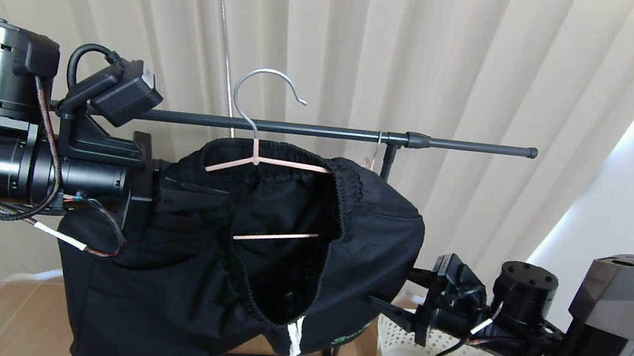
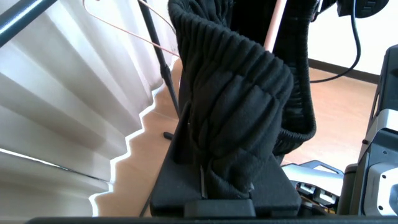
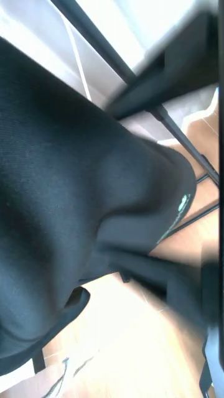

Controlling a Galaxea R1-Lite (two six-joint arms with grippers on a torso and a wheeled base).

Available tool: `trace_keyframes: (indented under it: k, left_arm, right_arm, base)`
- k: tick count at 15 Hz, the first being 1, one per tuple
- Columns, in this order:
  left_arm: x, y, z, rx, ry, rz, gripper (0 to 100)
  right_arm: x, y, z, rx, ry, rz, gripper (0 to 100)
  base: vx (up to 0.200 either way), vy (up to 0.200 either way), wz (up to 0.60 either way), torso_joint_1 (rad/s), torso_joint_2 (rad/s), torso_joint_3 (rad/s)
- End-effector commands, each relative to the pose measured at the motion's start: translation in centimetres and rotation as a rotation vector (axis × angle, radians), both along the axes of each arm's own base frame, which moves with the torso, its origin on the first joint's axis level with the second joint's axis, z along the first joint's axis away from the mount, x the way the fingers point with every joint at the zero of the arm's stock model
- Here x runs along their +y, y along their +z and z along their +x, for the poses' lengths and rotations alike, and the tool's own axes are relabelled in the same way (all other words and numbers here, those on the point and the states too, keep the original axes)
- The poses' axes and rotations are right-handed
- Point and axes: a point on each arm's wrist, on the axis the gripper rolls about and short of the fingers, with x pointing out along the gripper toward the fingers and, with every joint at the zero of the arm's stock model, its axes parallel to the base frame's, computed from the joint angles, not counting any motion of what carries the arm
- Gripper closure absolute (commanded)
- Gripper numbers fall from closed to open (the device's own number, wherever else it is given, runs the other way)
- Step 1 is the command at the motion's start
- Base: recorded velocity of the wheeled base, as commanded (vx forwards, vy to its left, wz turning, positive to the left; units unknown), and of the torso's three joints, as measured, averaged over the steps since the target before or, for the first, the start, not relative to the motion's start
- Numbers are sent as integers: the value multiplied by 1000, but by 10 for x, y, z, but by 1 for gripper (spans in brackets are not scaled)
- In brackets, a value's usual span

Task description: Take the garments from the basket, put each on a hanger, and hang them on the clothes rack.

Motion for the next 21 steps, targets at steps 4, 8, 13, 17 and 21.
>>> trace_keyframes:
  k: [4, 8, 13, 17, 21]
  left_arm:
    - [1, 1, -1, -3, 3, -3, 100]
    - [4, 9, -5, -9, 31, -41, 100]
    - [8, 16, -11, -20, 46, -62, 100]
    - [9, 19, -12, -27, 50, -67, 100]
    - [10, 16, -10, -8, 59, -71, 100]
  right_arm:
    - [-1, 0, 4, -6, -7, 2, 100]
    - [-6, -5, 9, 4, -28, -2, 100]
    - [-14, -7, 16, 25, -69, -12, 100]
    - [-15, -8, 17, 27, -77, -13, 100]
    - [-15, -12, 18, 49, -75, -21, 100]
  base:
    - [0, 0, 0, 0, 0, 0]
    - [0, 0, 0, 0, 0, 0]
    - [0, 0, 0, 0, 0, 0]
    - [0, 0, 0, 0, 0, 0]
    - [0, 0, 0, 0, 0, 0]
